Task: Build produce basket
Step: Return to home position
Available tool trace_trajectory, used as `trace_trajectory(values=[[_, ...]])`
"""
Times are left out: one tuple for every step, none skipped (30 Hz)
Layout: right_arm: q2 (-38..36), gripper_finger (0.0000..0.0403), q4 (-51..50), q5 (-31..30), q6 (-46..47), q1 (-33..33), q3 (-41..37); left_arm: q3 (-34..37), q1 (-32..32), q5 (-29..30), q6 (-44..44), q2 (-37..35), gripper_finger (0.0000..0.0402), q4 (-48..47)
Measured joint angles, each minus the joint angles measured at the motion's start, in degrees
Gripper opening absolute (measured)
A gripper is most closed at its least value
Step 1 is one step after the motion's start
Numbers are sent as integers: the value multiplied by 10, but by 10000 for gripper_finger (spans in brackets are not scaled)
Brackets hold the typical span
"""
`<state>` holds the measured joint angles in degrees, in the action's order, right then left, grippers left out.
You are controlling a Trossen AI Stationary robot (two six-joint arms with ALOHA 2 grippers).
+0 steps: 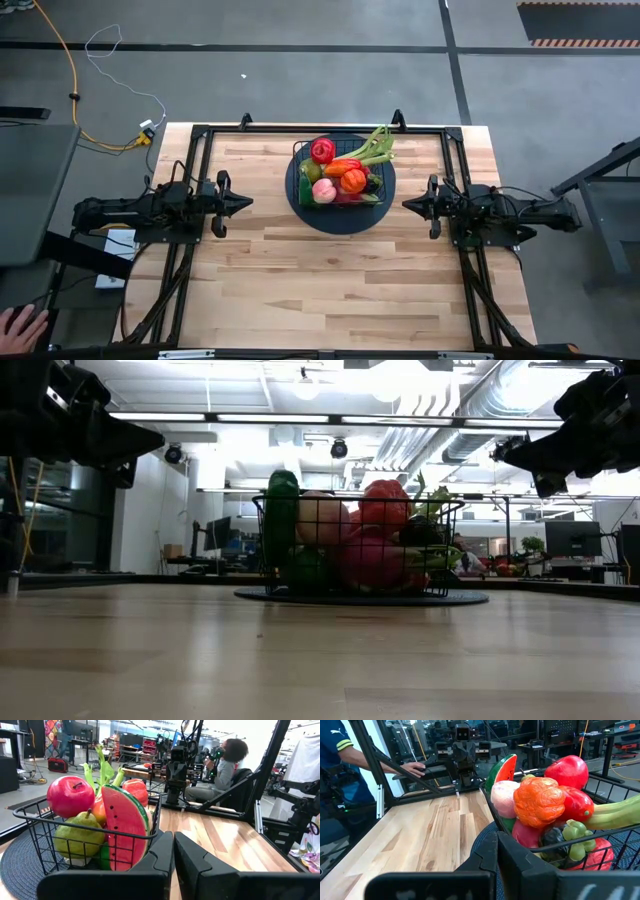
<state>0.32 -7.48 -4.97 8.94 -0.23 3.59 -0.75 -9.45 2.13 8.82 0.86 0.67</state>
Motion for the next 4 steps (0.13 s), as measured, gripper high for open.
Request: trace_trajectory(values=[[0, 0, 0, 0, 0, 0, 0, 0, 0, 0, 0, 0, 5, 0], [0, 0, 0, 0, 0, 0, 0, 0, 0, 0, 0, 0, 5, 0], [0, 0, 0, 0, 0, 0, 0, 0, 0, 0, 0, 0, 5, 0], [0, 0, 0, 0, 0, 0, 0, 0, 0, 0, 0, 0, 5, 0]])
